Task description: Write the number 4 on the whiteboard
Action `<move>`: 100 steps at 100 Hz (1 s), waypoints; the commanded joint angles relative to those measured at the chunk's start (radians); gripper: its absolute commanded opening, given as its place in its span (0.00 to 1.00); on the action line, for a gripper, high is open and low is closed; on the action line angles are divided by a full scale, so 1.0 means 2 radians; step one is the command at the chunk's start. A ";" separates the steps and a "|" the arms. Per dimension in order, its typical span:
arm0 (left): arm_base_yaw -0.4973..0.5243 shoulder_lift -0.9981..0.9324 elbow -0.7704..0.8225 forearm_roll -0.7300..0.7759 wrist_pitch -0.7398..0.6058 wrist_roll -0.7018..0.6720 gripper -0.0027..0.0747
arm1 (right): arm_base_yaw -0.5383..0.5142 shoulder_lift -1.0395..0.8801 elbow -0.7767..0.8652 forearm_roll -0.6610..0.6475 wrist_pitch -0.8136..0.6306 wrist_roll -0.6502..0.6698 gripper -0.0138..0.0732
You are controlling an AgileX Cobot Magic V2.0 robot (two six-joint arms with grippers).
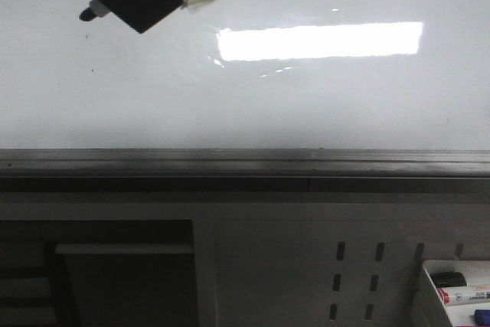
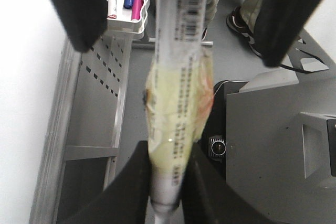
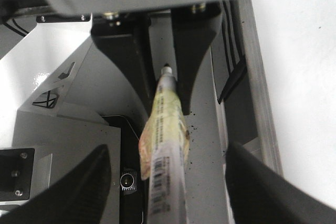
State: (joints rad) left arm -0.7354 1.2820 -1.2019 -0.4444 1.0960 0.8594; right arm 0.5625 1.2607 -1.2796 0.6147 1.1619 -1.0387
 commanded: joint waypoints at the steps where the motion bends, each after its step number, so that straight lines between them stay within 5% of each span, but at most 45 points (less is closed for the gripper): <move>1: -0.004 -0.011 -0.018 -0.016 -0.011 -0.007 0.01 | 0.002 -0.004 -0.016 0.016 -0.016 0.000 0.62; 33: -0.004 -0.011 -0.018 -0.016 -0.014 -0.007 0.01 | 0.002 0.000 -0.016 0.018 -0.013 0.000 0.56; 75: -0.004 -0.011 -0.018 -0.016 -0.014 -0.007 0.02 | 0.002 0.000 -0.016 0.018 0.002 0.000 0.19; 85: -0.004 -0.011 -0.019 -0.016 -0.015 -0.007 0.17 | 0.002 0.000 -0.016 0.016 0.004 0.000 0.12; 100: -0.002 -0.013 -0.020 -0.016 -0.023 -0.008 0.56 | 0.002 0.000 -0.016 0.014 0.006 0.000 0.11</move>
State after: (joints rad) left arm -0.7354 1.2820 -1.2080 -0.4404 1.1005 0.8571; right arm 0.5625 1.2778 -1.2796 0.6125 1.1852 -1.0363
